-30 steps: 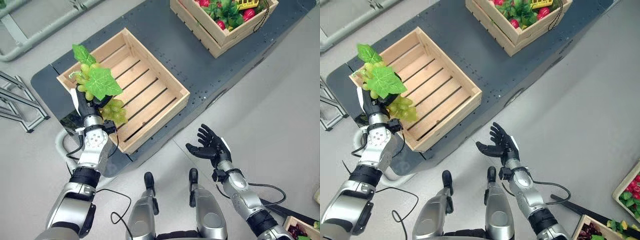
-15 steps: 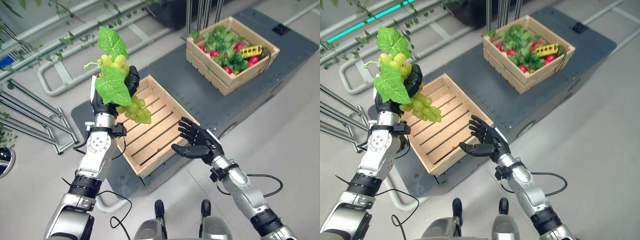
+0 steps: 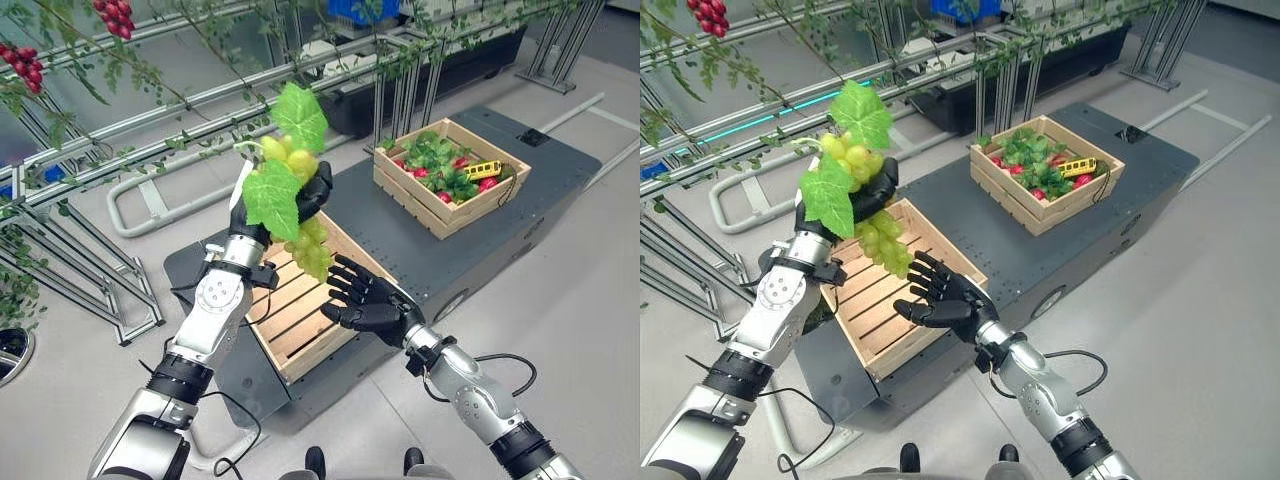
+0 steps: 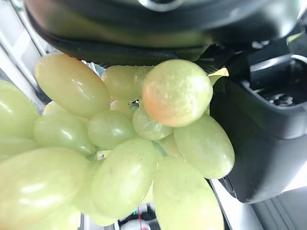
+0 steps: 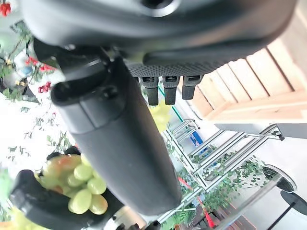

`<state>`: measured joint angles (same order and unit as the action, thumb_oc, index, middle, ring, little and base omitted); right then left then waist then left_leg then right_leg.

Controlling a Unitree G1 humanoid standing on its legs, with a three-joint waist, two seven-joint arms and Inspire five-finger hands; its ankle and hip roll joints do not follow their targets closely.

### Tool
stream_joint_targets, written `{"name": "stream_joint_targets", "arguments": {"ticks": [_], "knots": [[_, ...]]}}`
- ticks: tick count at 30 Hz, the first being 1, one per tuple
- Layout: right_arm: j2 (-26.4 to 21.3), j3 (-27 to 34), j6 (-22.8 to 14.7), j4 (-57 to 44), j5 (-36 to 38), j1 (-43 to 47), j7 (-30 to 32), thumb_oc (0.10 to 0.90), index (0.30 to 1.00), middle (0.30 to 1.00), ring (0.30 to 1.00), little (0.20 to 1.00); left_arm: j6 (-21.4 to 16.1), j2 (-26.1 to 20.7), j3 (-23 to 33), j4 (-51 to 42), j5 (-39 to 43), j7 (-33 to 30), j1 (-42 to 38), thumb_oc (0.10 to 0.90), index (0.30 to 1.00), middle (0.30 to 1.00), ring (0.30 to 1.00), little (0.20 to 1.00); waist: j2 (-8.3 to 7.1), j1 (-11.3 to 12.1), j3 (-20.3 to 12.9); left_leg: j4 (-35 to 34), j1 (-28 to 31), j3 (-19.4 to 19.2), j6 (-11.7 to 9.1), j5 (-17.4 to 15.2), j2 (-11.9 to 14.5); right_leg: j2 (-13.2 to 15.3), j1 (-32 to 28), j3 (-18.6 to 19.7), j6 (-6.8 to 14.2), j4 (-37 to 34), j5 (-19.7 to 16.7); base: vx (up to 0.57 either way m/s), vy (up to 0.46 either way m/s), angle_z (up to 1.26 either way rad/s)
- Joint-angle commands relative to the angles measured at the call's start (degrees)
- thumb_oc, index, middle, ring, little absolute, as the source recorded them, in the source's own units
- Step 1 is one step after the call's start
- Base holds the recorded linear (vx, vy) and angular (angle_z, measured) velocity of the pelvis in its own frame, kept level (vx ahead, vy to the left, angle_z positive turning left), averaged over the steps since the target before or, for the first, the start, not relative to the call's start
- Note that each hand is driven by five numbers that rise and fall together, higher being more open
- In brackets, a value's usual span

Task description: Pick up the fruits from the basket on one side to the basket on the other side

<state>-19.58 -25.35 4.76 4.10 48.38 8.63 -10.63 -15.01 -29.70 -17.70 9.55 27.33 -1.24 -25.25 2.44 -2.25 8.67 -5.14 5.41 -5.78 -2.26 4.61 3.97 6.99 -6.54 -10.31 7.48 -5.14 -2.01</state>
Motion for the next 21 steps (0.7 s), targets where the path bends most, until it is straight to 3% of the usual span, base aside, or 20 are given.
{"name": "stream_joint_targets", "arguments": {"ticks": [1, 6, 21], "knots": [[4.2, 0.1, -2.9, -5.0, 5.4, 4.9, -3.5, 0.800, 0.900, 0.900, 0.900, 0.900, -3.1, 0.9, 0.6, 1.1, 1.6, 2.7, -8.5, 0.400, 0.300, 0.300, 0.300, 0.300, -0.85, 0.1, -6.6, 0.1, 2.0, 1.4, 1.9, -5.1, -2.4, 0.1, -2.9, -1.4, -4.3, 0.1, 1.5, 0.03, -0.030, 0.00], [4.7, -0.3, -3.0, -5.0, 5.0, 7.4, -3.1, 0.800, 0.900, 0.900, 0.900, 0.900, 0.0, 1.6, -1.7, 1.8, 2.8, 8.1, -8.7, 0.400, 0.300, 0.300, 0.300, 0.300, -1.04, 0.4, -7.2, 0.1, 2.5, 1.3, 1.8, -5.2, -2.0, 0.0, -3.3, -1.2, -4.4, 0.1, 1.7, 0.00, 0.000, 0.00], [4.7, -1.6, -0.9, -3.8, 9.8, 12.6, -2.8, 0.800, 0.900, 0.900, 0.900, 0.900, 3.3, 1.4, -4.3, 2.4, 5.3, 15.0, -8.8, 0.400, 0.300, 0.300, 0.300, 0.300, -1.71, 1.7, -8.0, 0.1, 2.5, 1.4, 1.6, -5.0, -1.4, 0.2, -3.5, -2.0, -4.2, 0.1, 1.7, 0.00, 0.000, 0.00]]}}
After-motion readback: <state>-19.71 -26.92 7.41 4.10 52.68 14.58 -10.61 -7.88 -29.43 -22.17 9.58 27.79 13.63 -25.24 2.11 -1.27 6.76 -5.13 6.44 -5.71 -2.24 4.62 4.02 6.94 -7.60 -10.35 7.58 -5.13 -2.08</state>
